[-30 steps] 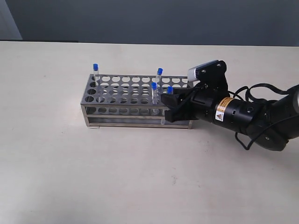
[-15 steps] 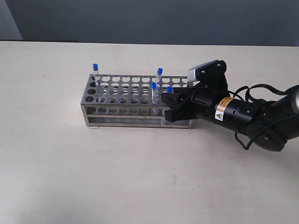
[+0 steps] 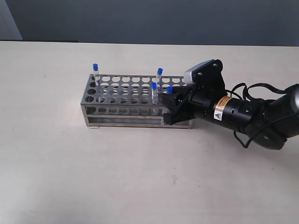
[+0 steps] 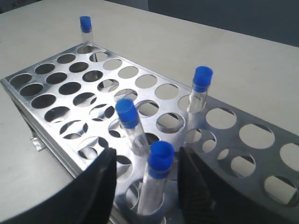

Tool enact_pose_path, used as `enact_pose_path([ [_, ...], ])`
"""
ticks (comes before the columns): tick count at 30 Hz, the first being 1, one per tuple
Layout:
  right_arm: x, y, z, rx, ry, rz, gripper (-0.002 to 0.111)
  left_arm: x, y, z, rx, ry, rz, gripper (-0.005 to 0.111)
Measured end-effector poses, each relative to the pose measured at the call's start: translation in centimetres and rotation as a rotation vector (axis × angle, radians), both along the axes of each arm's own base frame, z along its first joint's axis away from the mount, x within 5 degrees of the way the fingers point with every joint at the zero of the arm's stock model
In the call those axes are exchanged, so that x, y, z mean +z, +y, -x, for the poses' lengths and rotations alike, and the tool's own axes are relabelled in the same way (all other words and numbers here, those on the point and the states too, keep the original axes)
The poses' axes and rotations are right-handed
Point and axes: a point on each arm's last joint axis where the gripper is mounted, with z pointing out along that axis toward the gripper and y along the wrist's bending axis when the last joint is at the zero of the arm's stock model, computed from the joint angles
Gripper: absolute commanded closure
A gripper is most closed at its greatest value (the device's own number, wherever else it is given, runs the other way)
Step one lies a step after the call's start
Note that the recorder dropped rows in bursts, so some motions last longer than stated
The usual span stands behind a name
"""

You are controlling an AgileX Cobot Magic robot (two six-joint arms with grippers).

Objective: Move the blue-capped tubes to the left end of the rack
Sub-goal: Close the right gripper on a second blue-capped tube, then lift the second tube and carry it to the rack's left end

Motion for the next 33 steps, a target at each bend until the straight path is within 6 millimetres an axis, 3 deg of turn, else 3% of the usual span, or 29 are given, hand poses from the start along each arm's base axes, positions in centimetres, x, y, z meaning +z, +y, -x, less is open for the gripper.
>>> enact_pose_path([
  [4,0.2,0.4,-0.7,-0.002,-0.010,0.004,0.075,0.0,0.0,0.0,0.000,0.000,0.000,0.106],
  [10,0.2,0.4,-0.9,-0.013,0.013,0.007,0.109,0.0,0.0,0.0,0.000,0.000,0.000,0.106],
  [18,0.7,0.3,-0.9,-0.014,0.011,0.020,0.109,0.0,0.0,0.0,0.000,0.000,0.000,0.106],
  [22,3.2,0.2,-0.9,-0.017,-0.043,0.016,0.109,0.0,0.0,0.0,0.000,0.000,0.000,0.106],
  [28,9.1,0.5,-1.6,-0.017,-0.188,0.005,0.109,0.0,0.0,0.0,0.000,0.000,0.000,0.106],
  [33,13.3,2.4,-2.6,0.009,-0.266,-0.085,0.109,0.0,0.0,0.0,0.000,0.000,0.000,0.106],
])
